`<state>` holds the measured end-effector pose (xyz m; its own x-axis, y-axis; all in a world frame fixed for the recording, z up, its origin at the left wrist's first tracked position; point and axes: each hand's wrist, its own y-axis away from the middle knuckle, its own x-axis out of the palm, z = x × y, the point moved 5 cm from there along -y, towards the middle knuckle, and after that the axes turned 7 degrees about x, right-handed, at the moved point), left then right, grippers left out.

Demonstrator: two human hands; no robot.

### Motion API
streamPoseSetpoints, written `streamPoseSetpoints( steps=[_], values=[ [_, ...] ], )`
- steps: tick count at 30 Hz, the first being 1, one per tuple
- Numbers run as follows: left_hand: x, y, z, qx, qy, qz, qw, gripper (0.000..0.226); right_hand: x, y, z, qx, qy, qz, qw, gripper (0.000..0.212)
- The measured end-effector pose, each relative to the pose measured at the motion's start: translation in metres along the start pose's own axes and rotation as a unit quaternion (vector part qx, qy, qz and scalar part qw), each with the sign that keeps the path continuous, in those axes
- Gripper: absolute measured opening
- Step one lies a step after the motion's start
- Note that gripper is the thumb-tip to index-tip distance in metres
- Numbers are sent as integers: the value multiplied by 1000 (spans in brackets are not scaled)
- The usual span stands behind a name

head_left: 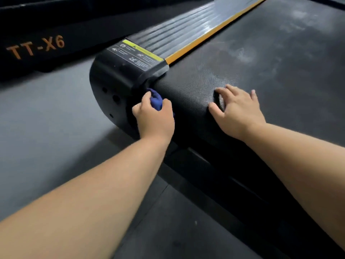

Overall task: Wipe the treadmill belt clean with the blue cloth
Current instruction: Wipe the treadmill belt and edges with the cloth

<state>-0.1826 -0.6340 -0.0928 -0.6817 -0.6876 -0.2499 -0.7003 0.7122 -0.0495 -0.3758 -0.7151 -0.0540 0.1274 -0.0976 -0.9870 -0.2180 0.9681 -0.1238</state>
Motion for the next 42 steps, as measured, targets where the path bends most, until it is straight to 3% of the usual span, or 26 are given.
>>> streamPoseSetpoints(
  steps=[3, 8, 11, 15, 19, 23, 26, 28, 31, 32, 34, 36, 38, 42],
  values=[
    [10, -10, 4, -95, 129, -124, 979, 42, -6, 2, 3, -8, -10, -15, 1000, 58],
    [26, 4, 4, -133, 126, -198, 963, 16, -5, 3, 2, -3, -18, -26, 999, 59],
    [32, 30, 5, -150, 108, -169, 968, 23, -4, 1, 2, -1, -23, -28, 999, 58],
    [23, 67, 13, -92, 109, -66, 988, 29, -8, 4, 3, -1, -32, -37, 999, 53],
    [-4, 15, 50, -178, 160, -200, 950, 27, -8, 3, 3, 0, -30, -23, 999, 56],
    [26, 19, 35, -196, 167, -163, 952, 20, -9, 5, 5, 4, -34, -13, 999, 57],
    [46, 29, 32, -247, 214, -168, 930, 17, -7, 4, 4, 4, -28, -7, 1000, 57],
    [53, 44, 41, -257, 220, -120, 933, 11, -7, 3, 3, 4, -30, -7, 1000, 57],
    [56, 85, 46, -233, 219, 18, 947, 11, -8, 4, 3, 8, -40, -10, 999, 56],
    [50, 81, 45, -215, 197, 10, 956, 11, -9, 5, 4, 9, -43, -12, 999, 56],
    [35, 40, 55, -205, 152, -100, 962, 11, -8, 4, 3, 8, -47, -14, 999, 55],
    [26, -6, 54, -244, 212, -147, 935, 16, -7, 3, 2, 7, -44, -5, 999, 56],
    [30, -23, 54, -288, 289, -131, 904, 19, -8, 3, 1, 9, -45, -3, 999, 56],
    [42, -7, 54, -314, 295, -82, 899, 14, -7, 2, 3, 4, -45, -19, 999, 55]
  ],
)
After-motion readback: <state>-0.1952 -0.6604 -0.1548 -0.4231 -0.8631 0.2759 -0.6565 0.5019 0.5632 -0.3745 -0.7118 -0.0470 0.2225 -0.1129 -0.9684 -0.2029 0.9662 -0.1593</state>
